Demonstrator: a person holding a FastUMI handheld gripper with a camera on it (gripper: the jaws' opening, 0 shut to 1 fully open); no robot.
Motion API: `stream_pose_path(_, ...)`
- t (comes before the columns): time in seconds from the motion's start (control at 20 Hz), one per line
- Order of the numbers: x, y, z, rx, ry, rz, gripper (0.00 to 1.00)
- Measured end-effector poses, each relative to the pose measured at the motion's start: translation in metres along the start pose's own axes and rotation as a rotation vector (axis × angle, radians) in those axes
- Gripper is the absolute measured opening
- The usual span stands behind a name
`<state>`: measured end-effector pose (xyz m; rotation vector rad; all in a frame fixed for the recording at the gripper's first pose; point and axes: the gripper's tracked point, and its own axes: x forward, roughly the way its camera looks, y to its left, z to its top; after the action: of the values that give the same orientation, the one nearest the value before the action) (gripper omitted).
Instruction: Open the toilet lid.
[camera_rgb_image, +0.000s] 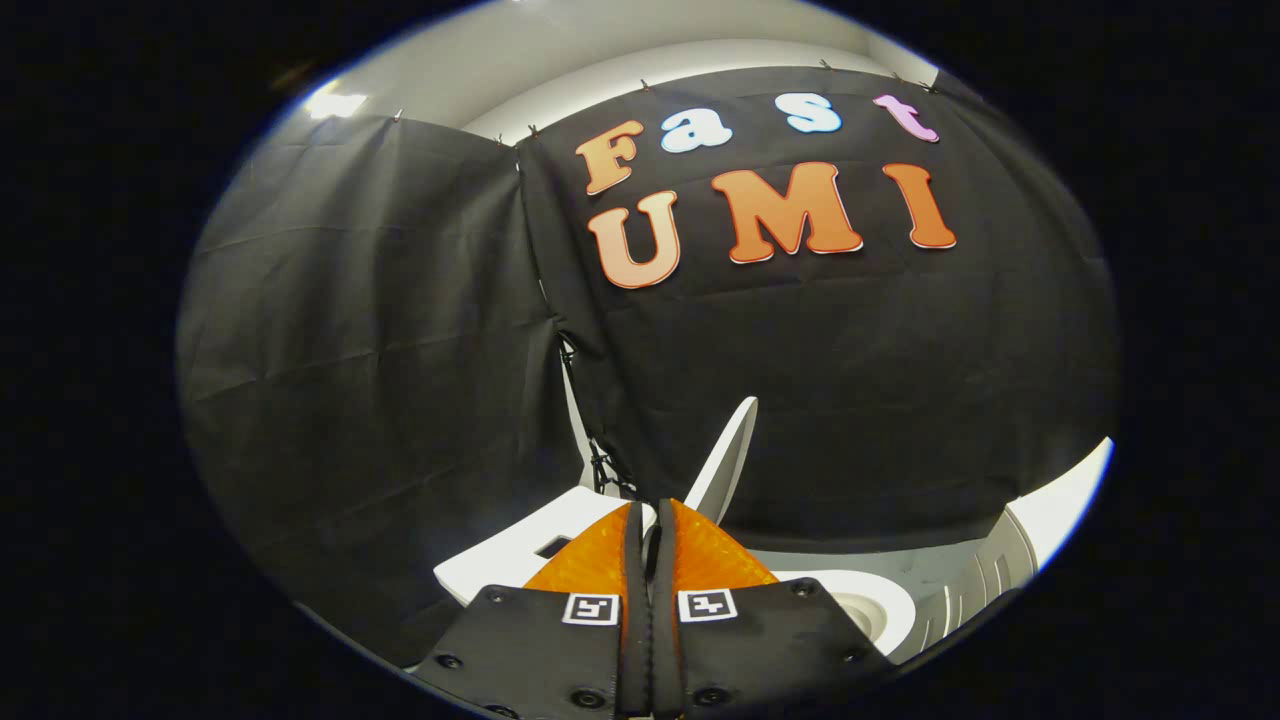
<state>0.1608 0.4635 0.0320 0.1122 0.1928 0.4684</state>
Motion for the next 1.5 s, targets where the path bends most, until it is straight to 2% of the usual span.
stream_pose_path(0.65,0.051,0.099,-0.004,-0.087,0.044,0.044,0.08)
stream_pose_path(0.9,0.063,0.129,-0.013,-0.068,0.057,0.069,0.08)
stream_pose_path(1.35,0.092,0.186,-0.028,-0.129,0.078,0.121,0.08)
stream_pose_path(1.5,0.098,0.198,-0.037,-0.107,0.095,0.140,0.08)
